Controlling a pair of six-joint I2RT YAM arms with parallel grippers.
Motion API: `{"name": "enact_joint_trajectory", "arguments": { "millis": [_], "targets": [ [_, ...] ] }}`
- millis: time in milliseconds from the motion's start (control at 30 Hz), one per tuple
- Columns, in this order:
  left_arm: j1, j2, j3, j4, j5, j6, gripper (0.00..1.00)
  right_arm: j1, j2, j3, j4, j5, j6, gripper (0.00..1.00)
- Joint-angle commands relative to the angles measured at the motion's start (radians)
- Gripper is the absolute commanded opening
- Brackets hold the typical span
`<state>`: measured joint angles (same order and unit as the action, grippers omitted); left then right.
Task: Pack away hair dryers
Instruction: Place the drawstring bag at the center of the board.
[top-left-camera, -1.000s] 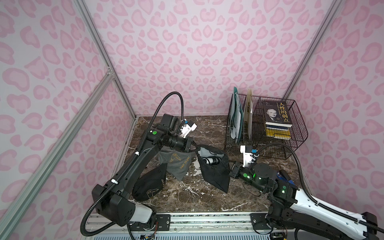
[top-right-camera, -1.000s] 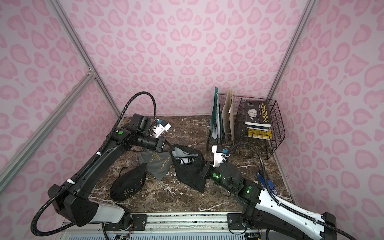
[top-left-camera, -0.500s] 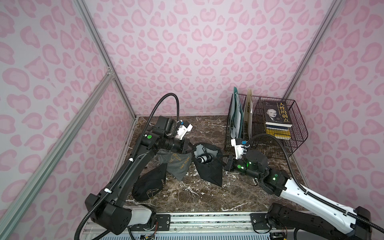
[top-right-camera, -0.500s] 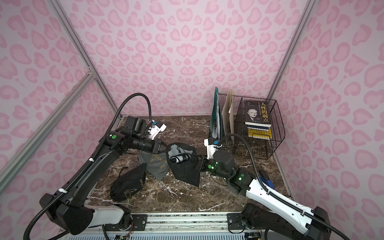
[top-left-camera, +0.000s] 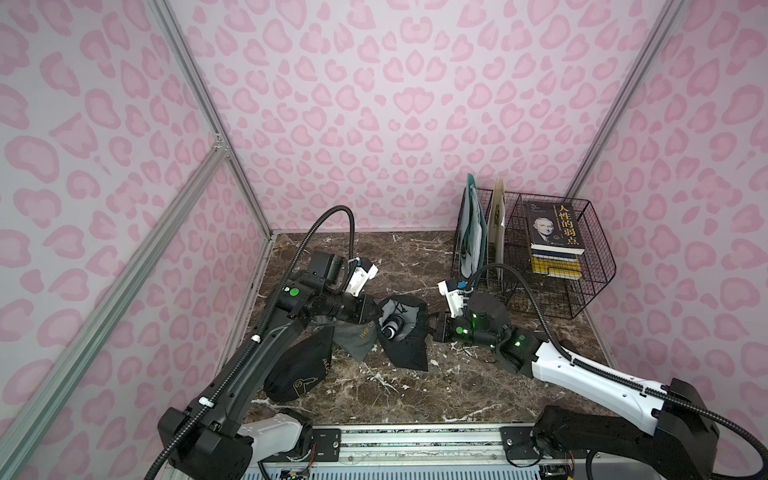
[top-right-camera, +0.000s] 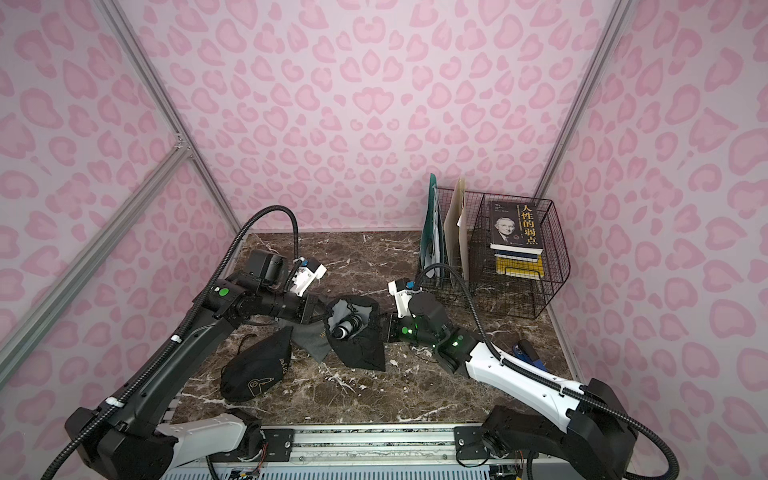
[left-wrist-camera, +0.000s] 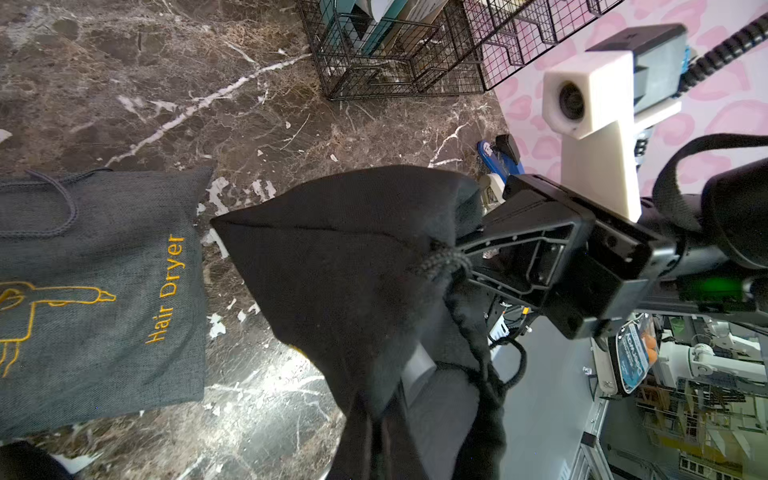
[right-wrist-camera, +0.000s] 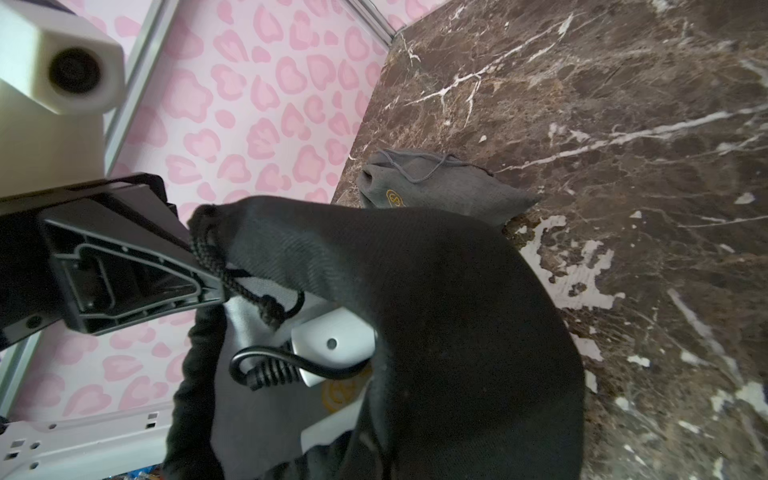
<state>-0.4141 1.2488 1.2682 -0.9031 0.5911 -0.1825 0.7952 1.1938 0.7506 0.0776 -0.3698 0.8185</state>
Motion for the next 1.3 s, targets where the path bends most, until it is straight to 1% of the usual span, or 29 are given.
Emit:
{"name": "enact_joint_trajectory", "arguments": {
  "millis": [0, 233, 367, 500, 633, 700, 867, 933, 1000, 1100, 1267],
  "targets": [
    [0.000, 0.030, 0.044, 0.029, -0.008, 0.030, 0.01, -0.005, 0.036, 0.012, 0.045, -0.037, -0.030, 0.00],
    [0.000, 0.104, 0.094, -0.015, -0.043, 0.098, 0.02, -0.012, 0.131, 0.030, 0.103, -0.069, -0.037, 0.00],
    [0.000, 0.147, 0.116, -0.050, -0.081, 0.171, 0.02, -0.011, 0.180, 0.046, 0.119, -0.074, -0.048, 0.00],
    [0.000, 0.182, 0.119, -0.069, -0.086, 0.236, 0.02, -0.013, 0.207, 0.048, 0.147, -0.087, -0.048, 0.00],
    [0.000, 0.195, 0.122, -0.068, -0.080, 0.305, 0.12, -0.014, 0.223, 0.046, 0.167, -0.095, -0.048, 0.00],
    [0.001, 0.190, 0.126, -0.064, -0.064, 0.338, 0.19, -0.017, 0.228, 0.047, 0.170, -0.098, -0.050, 0.00],
    [0.000, 0.180, 0.166, -0.066, -0.059, 0.400, 0.42, -0.025, 0.234, 0.043, 0.183, -0.106, -0.048, 0.00],
    [0.000, 0.172, 0.181, -0.068, -0.058, 0.436, 0.48, -0.027, 0.237, 0.044, 0.192, -0.114, -0.047, 0.00],
    [0.000, 0.166, 0.180, -0.066, -0.057, 0.485, 0.51, -0.027, 0.241, 0.049, 0.195, -0.116, -0.048, 0.00],
    [0.000, 0.172, 0.223, -0.059, -0.077, 0.579, 0.55, -0.028, 0.249, 0.055, 0.195, -0.120, -0.048, 0.00],
    [-0.013, 0.228, 0.304, -0.109, -0.057, 0.745, 0.56, -0.028, 0.250, 0.056, 0.196, -0.128, -0.048, 0.00]
  ]
}}
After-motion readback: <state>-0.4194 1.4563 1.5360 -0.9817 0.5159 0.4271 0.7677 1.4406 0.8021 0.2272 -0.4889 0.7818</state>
